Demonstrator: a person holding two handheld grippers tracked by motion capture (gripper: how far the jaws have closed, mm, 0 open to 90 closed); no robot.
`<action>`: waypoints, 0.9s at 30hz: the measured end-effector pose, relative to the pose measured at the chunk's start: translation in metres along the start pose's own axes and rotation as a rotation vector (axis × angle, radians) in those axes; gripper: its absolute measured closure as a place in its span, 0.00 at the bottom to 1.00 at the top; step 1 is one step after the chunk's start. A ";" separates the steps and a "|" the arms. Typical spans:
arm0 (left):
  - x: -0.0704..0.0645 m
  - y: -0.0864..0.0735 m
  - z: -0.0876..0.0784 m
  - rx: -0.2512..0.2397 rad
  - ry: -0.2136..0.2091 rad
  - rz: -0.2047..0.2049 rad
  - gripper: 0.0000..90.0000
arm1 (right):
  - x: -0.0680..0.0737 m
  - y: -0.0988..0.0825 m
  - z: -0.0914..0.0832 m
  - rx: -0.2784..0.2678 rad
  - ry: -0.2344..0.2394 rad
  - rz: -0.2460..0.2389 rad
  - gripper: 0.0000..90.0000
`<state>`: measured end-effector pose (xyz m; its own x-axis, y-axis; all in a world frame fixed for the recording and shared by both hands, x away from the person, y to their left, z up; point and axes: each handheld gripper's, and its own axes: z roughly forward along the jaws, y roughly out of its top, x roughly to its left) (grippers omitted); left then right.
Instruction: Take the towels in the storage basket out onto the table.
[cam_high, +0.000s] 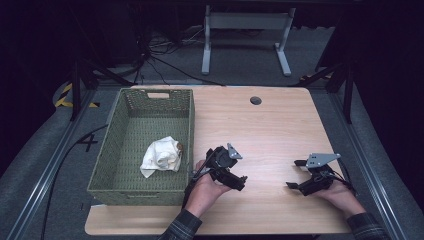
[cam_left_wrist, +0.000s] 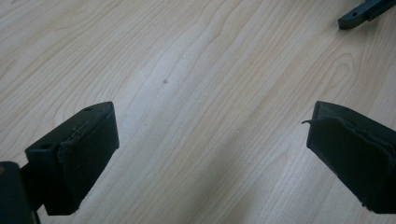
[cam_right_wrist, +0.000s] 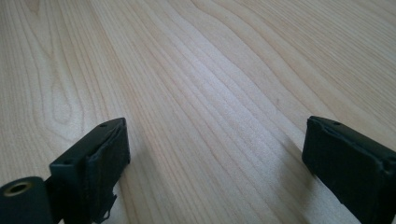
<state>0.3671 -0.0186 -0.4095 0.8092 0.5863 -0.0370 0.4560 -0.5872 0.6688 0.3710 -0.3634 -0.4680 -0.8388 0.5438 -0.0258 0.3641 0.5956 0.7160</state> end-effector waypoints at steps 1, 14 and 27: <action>0.000 0.001 -0.001 -0.001 0.001 -0.003 0.04 | 0.000 0.000 0.000 0.000 0.000 0.000 0.08; 0.005 0.017 -0.022 -0.033 -0.015 0.012 0.04 | 0.000 0.000 0.000 -0.002 -0.003 0.001 0.09; 0.030 0.026 -0.053 -0.073 0.003 -0.001 0.05 | 0.000 0.000 0.000 -0.002 -0.002 0.002 0.08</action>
<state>0.3838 0.0138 -0.3542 0.8079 0.5882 -0.0357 0.4285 -0.5448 0.7208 0.3708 -0.3634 -0.4682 -0.8371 0.5464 -0.0261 0.3650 0.5935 0.7173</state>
